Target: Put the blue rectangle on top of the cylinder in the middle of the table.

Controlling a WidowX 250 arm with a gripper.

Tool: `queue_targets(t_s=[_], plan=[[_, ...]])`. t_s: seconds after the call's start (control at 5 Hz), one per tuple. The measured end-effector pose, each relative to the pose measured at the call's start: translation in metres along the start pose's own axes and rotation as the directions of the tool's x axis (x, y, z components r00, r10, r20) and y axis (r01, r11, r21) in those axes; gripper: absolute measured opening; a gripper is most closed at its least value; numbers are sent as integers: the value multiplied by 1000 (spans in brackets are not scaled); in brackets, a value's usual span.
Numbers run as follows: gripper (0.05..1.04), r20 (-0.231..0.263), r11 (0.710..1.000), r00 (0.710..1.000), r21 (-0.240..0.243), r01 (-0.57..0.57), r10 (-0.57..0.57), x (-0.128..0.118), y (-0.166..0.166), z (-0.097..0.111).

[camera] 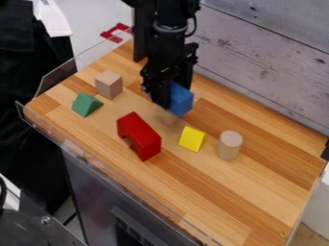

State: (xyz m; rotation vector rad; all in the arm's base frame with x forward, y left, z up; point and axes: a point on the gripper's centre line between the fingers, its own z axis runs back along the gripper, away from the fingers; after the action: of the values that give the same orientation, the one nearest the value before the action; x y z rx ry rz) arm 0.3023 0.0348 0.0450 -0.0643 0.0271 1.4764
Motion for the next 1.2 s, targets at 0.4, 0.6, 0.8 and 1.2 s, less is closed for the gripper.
queue_targets(t_s=[0.4, 0.6, 0.8, 1.2], plan=[[565, -7, 1000, 1000, 2, -12, 12, 2, 1, -1], [565, -6, 1000, 1000, 1, -9, 9, 2, 1, 0], [643, -12, 1000, 1000, 20, -5, 5, 1, 4, -1], [1003, -17, 1000, 1000, 18, 0, 1, 2, 4, -1]])
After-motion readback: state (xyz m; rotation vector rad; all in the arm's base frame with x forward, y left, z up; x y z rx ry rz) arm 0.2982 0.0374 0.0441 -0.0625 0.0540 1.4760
